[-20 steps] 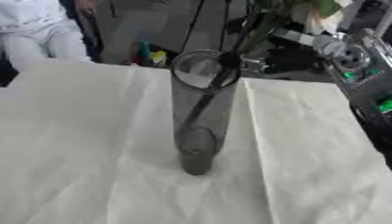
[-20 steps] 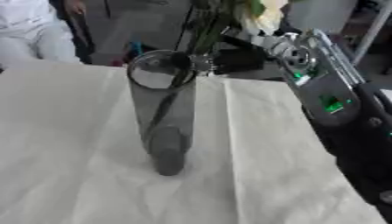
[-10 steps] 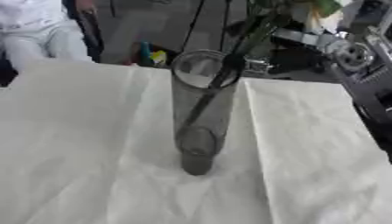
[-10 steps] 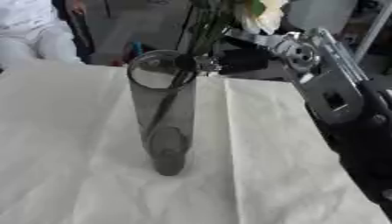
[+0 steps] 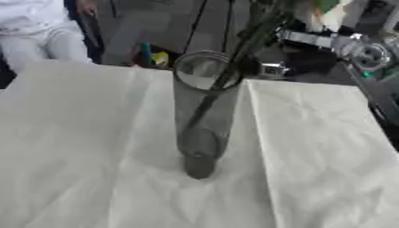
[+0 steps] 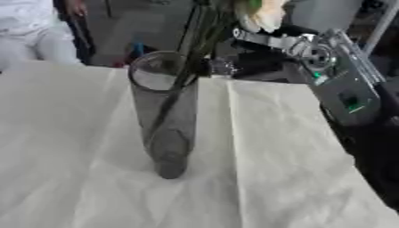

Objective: Arrange flowers into the vase.

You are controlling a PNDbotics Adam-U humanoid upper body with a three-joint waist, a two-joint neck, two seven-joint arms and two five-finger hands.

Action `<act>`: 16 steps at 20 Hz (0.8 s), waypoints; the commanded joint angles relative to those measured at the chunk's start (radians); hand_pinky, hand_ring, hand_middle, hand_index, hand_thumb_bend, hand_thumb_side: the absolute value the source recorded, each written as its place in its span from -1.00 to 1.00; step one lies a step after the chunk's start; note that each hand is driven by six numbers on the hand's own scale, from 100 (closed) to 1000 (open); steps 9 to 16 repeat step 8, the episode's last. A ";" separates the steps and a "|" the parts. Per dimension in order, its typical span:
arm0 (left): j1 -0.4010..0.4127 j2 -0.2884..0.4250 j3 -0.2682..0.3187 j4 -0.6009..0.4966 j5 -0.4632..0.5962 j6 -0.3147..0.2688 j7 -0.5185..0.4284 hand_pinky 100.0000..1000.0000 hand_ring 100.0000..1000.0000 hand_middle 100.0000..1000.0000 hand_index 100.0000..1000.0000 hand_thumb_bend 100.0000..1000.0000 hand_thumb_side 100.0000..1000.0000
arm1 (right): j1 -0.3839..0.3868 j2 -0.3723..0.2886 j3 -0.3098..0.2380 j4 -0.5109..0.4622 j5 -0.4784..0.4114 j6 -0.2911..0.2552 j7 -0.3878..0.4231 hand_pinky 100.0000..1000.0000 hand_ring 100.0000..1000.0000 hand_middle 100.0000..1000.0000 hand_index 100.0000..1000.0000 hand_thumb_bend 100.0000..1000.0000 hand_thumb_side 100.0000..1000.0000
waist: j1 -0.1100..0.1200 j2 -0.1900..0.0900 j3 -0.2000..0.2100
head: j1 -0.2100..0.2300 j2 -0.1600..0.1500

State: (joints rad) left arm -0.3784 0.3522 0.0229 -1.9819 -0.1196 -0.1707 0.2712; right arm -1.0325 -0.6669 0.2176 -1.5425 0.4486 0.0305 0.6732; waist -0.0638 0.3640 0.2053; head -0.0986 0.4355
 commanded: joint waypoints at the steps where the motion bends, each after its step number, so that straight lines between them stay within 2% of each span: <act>1: -0.006 0.026 0.013 -0.018 -0.003 0.002 0.006 0.32 0.45 0.38 0.64 -1.00 0.89 | 0.000 -0.045 -0.025 -0.034 -0.031 0.001 -0.001 0.75 0.88 0.80 1.00 0.20 1.00 | -0.003 -0.021 -0.002 | 0.002 -0.012; 16: -0.005 0.025 0.013 -0.018 -0.003 0.003 0.007 0.32 0.45 0.38 0.64 -1.00 0.89 | 0.016 -0.056 -0.033 -0.056 -0.062 0.010 -0.012 0.74 0.86 0.79 1.00 0.23 1.00 | 0.001 -0.020 -0.003 | 0.001 -0.012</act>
